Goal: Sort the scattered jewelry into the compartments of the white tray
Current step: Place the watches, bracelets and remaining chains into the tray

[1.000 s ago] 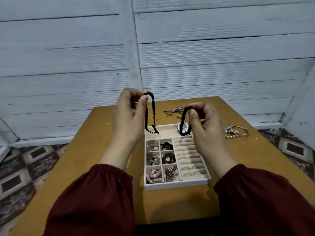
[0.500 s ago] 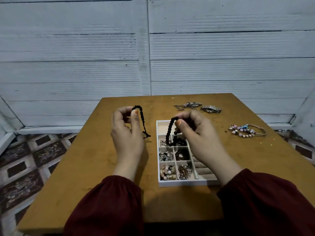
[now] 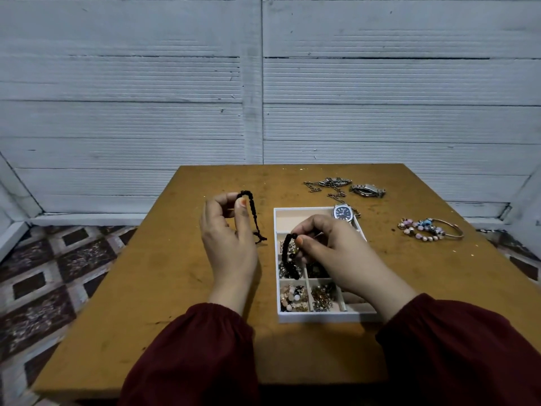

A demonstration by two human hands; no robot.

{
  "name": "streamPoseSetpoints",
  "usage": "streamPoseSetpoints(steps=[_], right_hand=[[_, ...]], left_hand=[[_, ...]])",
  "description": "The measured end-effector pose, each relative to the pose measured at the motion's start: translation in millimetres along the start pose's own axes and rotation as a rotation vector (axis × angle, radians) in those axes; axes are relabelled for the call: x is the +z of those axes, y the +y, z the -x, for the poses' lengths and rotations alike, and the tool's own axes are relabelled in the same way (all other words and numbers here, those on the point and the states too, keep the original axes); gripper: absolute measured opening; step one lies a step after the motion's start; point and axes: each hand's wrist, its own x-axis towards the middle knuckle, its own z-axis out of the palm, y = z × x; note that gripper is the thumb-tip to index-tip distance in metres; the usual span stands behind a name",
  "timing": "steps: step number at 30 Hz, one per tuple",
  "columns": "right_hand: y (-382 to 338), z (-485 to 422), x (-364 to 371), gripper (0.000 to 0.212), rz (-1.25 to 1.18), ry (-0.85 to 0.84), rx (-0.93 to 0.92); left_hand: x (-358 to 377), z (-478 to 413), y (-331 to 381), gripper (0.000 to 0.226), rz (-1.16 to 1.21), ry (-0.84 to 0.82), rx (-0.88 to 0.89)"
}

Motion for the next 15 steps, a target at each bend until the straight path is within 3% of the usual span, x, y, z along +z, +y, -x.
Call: streamPoseSetpoints(steps=[15], right_hand=[[1.1,-11.2,2.8,0.022,0.300,0.147,-0.082]], left_hand=[[-2.8,5.9,-7.1,0.007,-0.013,-0.016,-0.002]])
